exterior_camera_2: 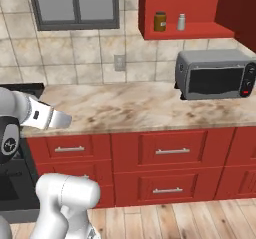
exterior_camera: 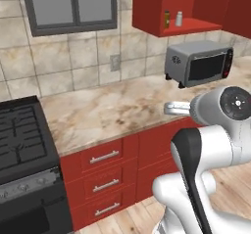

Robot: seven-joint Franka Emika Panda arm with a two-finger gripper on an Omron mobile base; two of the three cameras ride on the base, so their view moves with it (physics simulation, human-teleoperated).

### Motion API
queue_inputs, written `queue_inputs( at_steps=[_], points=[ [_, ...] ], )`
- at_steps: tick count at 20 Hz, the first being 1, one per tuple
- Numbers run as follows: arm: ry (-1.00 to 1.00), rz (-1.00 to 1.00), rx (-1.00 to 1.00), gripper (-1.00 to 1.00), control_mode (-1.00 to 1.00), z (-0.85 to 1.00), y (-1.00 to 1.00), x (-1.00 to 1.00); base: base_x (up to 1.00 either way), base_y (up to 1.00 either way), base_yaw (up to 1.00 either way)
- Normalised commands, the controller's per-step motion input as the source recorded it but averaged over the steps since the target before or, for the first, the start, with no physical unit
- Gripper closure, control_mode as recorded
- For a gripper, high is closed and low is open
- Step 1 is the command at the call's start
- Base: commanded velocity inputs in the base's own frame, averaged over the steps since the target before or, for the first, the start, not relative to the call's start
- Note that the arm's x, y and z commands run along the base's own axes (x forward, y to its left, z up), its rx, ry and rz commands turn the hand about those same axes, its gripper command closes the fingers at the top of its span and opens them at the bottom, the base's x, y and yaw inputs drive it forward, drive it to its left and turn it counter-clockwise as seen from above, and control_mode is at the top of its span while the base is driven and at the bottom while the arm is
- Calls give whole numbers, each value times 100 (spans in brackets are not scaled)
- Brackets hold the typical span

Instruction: Collect the turmeric, mayonnaise, and shaker from the cabinet and place them next to the stove.

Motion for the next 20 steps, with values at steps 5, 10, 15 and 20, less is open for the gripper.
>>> queue_inputs(
  at_steps=[5, 10, 15, 20],
  points=[
    [0, 0, 0, -100, 100, 0, 0, 0, 66, -65, 0],
    [0, 0, 0, -100, 100, 0, 0, 0, 85, -48, 2],
    [0, 0, 0, -100, 100, 0, 0, 0, 83, -41, 7],
    [0, 0, 0, -100, 100, 0, 0, 0, 48, -60, 12]
  ],
)
